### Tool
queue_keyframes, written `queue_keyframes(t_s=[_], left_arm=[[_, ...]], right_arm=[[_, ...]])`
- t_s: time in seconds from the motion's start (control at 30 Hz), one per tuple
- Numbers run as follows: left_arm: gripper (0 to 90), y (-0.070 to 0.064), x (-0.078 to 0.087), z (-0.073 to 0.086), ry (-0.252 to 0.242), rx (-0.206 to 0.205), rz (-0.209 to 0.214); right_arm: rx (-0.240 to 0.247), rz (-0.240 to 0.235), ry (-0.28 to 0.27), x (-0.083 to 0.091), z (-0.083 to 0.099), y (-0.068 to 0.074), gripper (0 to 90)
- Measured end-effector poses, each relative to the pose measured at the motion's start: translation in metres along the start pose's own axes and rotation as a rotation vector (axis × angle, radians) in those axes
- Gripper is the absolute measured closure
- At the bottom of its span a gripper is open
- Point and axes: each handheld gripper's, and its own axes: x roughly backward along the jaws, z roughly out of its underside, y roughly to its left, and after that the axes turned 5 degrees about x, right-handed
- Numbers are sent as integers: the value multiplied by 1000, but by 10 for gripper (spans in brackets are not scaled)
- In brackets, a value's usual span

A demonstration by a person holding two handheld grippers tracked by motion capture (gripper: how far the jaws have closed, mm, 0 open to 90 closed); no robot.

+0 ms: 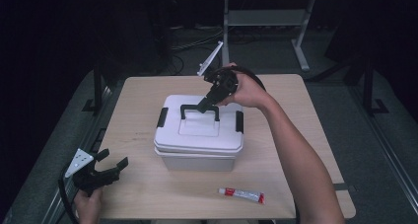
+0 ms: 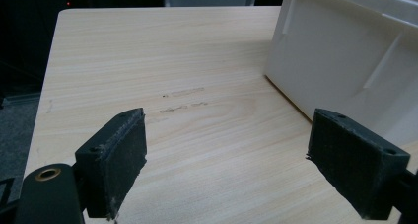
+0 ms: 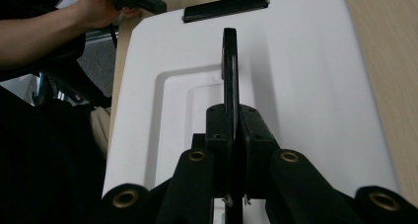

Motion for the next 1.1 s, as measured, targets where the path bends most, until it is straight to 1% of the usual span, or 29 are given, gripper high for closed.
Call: queue_keyframes(t_s=[0.17, 0.27, 0.3, 0.37, 0.53, 0.6, 0.63, 0.87, 1.1], left_arm=[[141, 0, 0, 0, 0, 1, 1], [141, -1, 0, 0, -1, 2, 2], [141, -1, 0, 0, -1, 2, 2], [141, -1, 0, 0, 0, 2, 2], [141, -1, -1, 0, 5, -2, 1], [141, -1, -1, 0, 5, -4, -1], [141, -1, -1, 0, 6, -4, -1], [141, -2, -2, 1, 10, -7, -3], [141, -2, -2, 1, 11, -10, -5]], right_arm=[[1, 12, -12, 8, 3, 3, 843], [2, 23, -21, 18, 7, 7, 843], [2, 23, -21, 18, 7, 7, 843], [-5, 37, -24, 26, 11, 10, 843], [-13, 51, -26, 34, 18, 13, 843], [-26, 63, -28, 41, 24, 16, 843], [-23, 67, -33, 43, 26, 17, 843], [-46, 93, -45, 58, 41, 23, 843], [-78, 117, -57, 74, 61, 29, 843]])
